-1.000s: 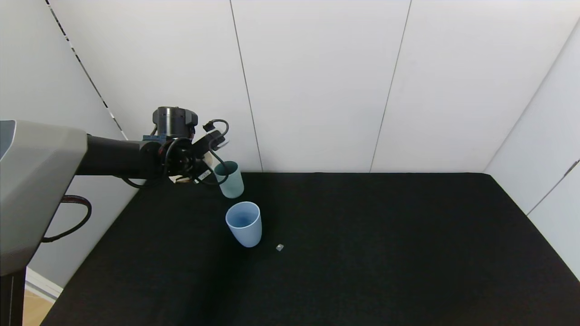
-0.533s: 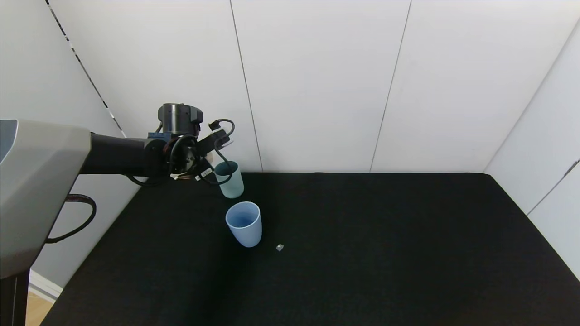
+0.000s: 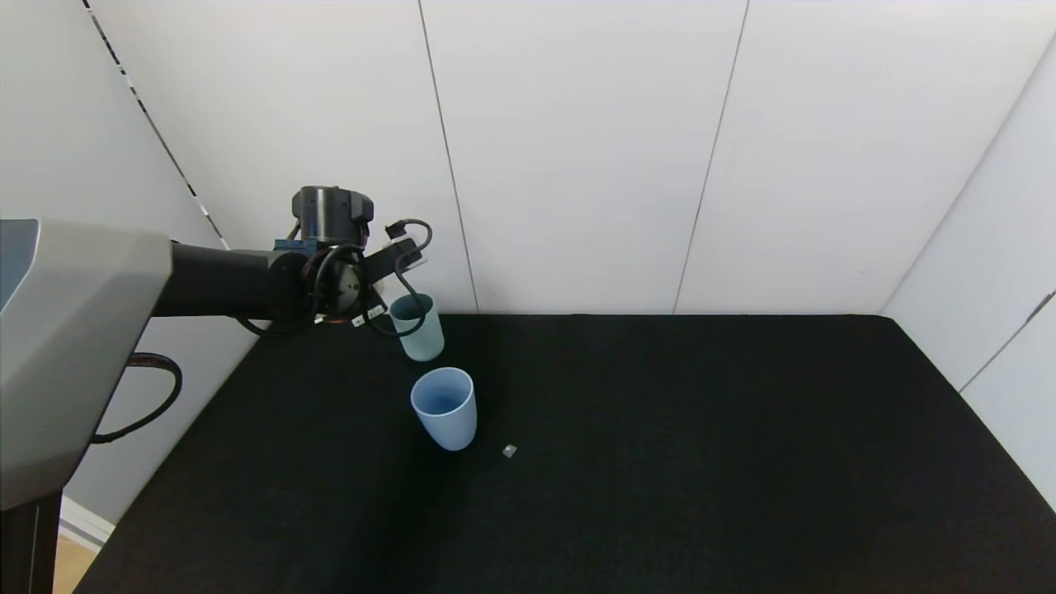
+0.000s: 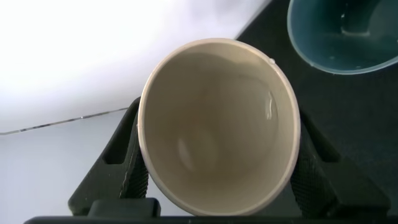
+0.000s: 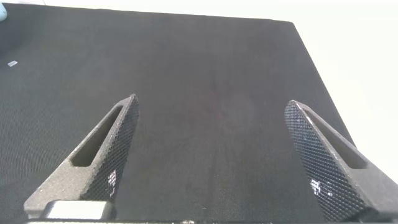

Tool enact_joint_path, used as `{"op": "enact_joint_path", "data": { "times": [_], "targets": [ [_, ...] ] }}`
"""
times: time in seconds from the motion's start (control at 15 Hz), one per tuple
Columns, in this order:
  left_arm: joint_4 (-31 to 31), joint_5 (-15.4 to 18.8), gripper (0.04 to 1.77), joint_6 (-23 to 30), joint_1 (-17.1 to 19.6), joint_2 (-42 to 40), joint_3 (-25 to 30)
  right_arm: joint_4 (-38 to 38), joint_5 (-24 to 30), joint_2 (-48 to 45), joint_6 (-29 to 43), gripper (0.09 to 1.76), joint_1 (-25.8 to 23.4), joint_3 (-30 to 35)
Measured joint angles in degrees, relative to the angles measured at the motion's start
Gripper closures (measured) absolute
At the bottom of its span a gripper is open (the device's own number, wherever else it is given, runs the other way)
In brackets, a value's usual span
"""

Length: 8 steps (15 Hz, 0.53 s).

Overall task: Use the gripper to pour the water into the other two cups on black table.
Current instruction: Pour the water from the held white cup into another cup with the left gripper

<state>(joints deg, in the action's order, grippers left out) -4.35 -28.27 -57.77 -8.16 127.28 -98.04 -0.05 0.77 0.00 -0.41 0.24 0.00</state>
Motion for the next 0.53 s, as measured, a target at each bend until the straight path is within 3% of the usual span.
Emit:
{"op": "enact_joint_path", "data": {
  "times": [0.53],
  "targets": [
    [-0.38,-3.17,0.56,-5.03,-1.07,1.02,-1.55,0.02,0.00,0.00,0.00,0.14,0.00,0.00]
  ]
}}
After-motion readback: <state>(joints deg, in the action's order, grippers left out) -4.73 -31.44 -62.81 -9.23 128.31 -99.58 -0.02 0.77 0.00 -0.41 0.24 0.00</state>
